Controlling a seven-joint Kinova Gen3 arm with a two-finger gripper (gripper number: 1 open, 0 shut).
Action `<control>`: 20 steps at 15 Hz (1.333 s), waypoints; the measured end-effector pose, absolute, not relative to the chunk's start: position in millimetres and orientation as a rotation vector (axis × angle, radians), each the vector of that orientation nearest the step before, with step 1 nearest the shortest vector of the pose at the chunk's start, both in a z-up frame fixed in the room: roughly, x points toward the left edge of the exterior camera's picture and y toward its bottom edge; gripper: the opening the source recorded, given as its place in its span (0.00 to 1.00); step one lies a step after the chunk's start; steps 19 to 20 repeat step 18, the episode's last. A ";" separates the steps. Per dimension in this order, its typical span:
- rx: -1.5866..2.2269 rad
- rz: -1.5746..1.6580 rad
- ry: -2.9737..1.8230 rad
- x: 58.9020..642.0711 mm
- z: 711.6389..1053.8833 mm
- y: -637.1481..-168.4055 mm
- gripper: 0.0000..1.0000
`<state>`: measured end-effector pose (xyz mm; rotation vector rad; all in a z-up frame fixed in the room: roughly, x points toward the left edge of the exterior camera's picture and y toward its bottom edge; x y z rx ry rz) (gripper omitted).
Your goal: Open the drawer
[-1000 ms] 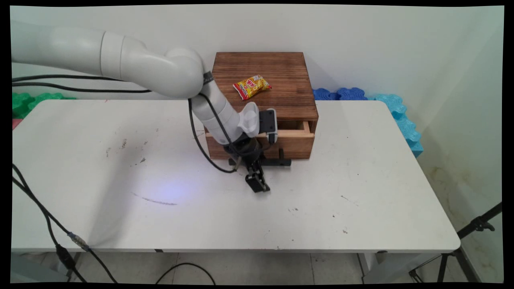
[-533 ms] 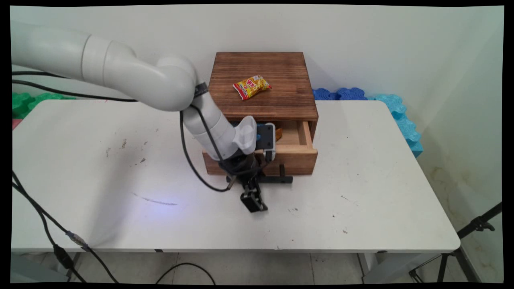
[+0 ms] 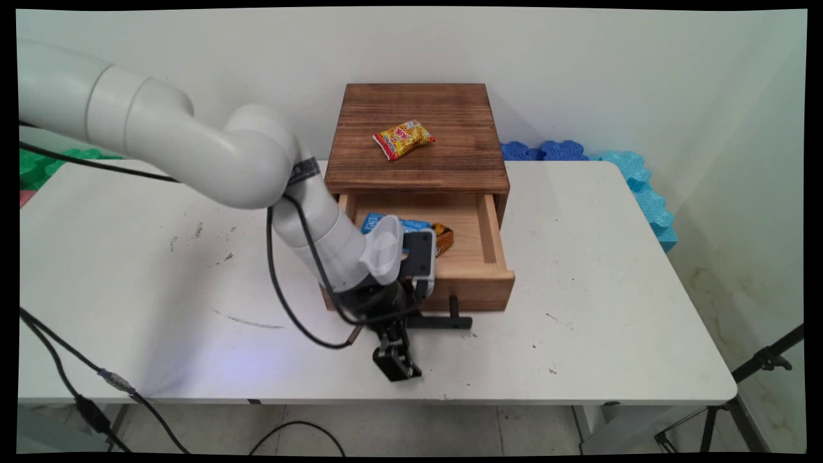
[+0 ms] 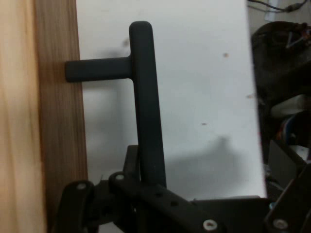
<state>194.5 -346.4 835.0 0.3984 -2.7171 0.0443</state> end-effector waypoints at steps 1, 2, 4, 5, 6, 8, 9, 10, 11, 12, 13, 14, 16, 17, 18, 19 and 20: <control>0.396 0.038 -2.716 192.9 835.5 -338.8 1.00; 0.392 0.033 -2.714 191.3 836.0 -332.7 1.00; 0.386 0.028 -2.710 188.6 837.0 -323.6 1.00; 0.383 0.026 -2.708 187.6 837.4 -320.2 1.00; 0.379 0.025 -2.706 186.0 838.2 -315.5 1.00; 0.374 0.021 -2.702 183.4 839.6 -308.4 1.00; 0.372 0.019 -2.700 182.0 840.5 -303.5 1.00; 0.369 0.017 -2.699 180.8 841.4 -299.1 1.00; 0.367 0.016 -2.698 179.9 842.1 -295.6 1.00; 0.364 0.015 -2.697 179.2 842.7 -291.7 1.00; 0.363 0.014 -2.697 179.0 843.2 -288.0 1.00; 0.361 0.014 -2.697 178.9 843.6 -285.2 1.00; 0.358 0.015 -2.697 179.1 844.0 -281.1 1.00; 0.357 0.018 -2.698 179.4 844.3 -279.7 1.00; 0.356 0.022 -2.699 180.0 844.6 -277.8 1.00; 0.356 0.022 -2.699 180.0 844.6 -277.8 1.00; 0.356 0.022 -2.699 180.0 844.6 -277.8 1.00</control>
